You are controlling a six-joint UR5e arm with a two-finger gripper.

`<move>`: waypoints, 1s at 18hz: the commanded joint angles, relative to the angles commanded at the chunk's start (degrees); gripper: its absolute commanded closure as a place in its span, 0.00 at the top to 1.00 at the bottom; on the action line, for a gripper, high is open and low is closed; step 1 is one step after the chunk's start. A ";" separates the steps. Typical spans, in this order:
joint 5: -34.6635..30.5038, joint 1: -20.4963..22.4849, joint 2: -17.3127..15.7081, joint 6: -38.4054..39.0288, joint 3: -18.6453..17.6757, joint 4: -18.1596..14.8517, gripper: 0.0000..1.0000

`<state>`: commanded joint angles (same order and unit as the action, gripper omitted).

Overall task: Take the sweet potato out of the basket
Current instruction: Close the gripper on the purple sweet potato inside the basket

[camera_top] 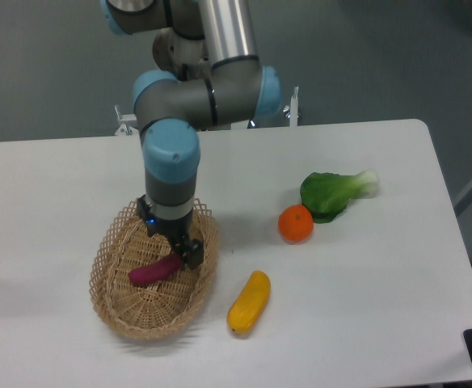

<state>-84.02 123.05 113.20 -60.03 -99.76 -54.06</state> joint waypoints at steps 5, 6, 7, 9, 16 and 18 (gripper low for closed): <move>-2.11 -1.58 2.64 0.35 0.00 1.67 1.00; -2.47 -1.93 2.90 0.43 -0.09 2.20 1.00; -2.73 -2.02 3.17 0.52 -0.26 2.72 1.00; -2.91 -2.29 3.78 0.70 -0.70 3.60 1.00; -5.89 -2.55 4.66 1.31 -0.70 4.49 0.86; -6.34 -2.82 4.84 1.31 -0.70 4.49 0.76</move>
<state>-90.35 120.24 118.04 -58.71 -100.46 -49.57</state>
